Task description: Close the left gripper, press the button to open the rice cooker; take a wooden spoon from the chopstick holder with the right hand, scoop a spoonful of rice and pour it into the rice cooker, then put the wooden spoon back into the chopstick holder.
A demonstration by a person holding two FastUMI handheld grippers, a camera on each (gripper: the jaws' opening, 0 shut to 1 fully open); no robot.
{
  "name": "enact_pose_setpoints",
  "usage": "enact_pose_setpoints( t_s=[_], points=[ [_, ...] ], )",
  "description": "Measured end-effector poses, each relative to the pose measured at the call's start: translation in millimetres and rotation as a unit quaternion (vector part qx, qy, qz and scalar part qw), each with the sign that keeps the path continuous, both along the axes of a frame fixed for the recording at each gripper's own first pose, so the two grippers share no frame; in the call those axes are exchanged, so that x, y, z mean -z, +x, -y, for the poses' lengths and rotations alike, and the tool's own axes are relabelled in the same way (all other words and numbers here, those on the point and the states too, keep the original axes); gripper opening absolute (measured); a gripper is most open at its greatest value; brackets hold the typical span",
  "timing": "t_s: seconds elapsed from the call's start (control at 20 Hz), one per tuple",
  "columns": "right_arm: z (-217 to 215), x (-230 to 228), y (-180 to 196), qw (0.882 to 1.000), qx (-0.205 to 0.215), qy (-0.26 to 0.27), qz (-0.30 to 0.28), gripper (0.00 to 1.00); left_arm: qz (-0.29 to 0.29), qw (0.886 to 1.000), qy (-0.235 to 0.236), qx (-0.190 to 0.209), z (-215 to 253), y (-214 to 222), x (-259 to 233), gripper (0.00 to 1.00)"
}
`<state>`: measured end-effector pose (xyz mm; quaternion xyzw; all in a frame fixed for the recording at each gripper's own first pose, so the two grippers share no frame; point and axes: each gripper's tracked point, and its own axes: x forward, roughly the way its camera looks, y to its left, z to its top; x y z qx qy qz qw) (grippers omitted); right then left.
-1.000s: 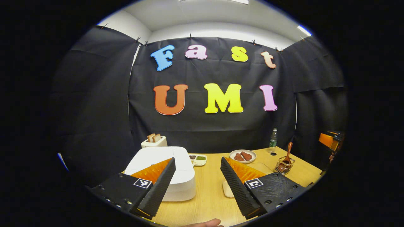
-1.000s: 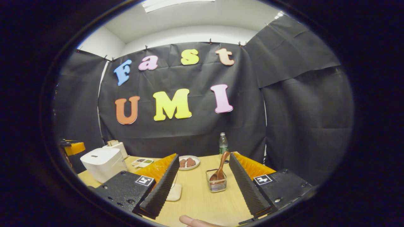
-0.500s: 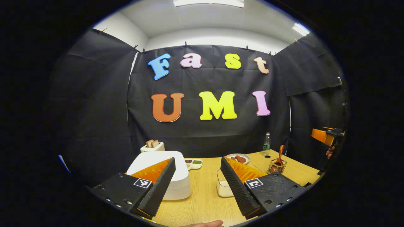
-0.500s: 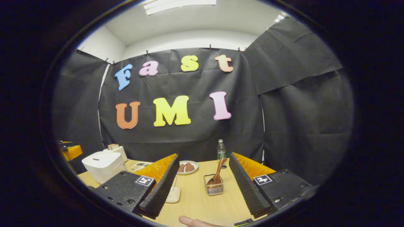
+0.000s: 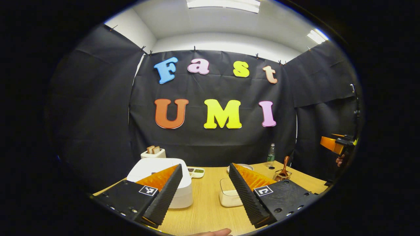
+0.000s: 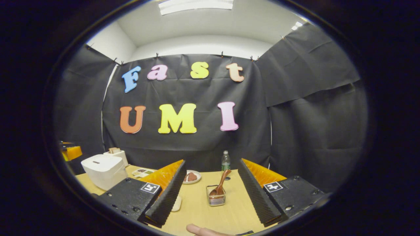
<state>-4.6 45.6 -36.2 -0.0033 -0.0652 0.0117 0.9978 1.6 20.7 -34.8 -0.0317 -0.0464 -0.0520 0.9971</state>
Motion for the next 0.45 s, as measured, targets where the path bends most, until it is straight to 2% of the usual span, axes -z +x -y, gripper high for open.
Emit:
enact_pose_setpoints(
  t_s=[0.45],
  points=[
    [-2.6,2.5,4.8,1.000,-0.014,-0.006,-0.001,0.99,0.001,1.000,0.005,0.004,7.8,3.2,-4.3,0.90]
  ],
)
